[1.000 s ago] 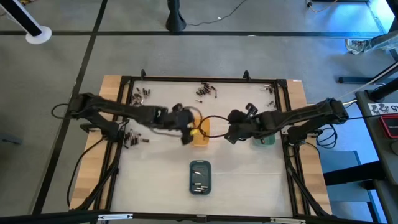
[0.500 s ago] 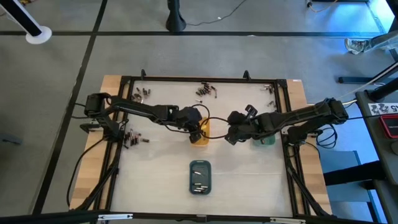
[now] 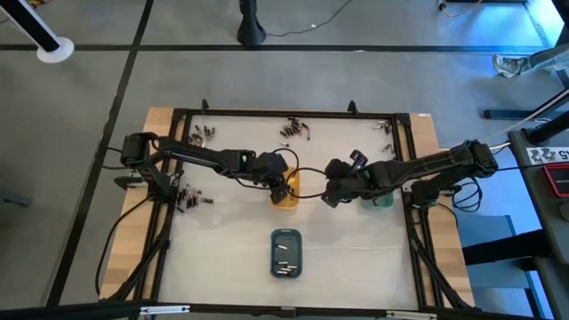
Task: Sort batteries
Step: Put the black battery into the yellow bin
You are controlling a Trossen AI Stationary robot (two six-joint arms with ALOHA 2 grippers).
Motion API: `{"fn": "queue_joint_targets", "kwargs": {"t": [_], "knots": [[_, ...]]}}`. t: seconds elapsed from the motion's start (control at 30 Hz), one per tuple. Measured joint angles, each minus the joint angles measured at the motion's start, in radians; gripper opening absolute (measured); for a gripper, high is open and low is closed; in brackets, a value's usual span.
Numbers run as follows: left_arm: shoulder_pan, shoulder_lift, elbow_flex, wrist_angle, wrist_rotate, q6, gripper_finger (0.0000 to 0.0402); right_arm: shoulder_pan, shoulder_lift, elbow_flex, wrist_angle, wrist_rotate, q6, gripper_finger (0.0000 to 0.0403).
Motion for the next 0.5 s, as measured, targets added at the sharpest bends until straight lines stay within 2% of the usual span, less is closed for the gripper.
{"fn": "queue_joint_targets", "kwargs": {"t": [0.33, 0.5], "knots": [[0.030, 0.000, 0.000, -0.015, 0.000, -0.040, 0.0287, 0.000, 0.000, 0.000, 0.023, -0.017, 0.000, 0.0080], [0.026, -0.019, 0.001, -0.054, 0.009, 0.003, 0.0299, 0.000, 0.000, 0.000, 0.022, -0.017, 0.000, 0.0080]]}}
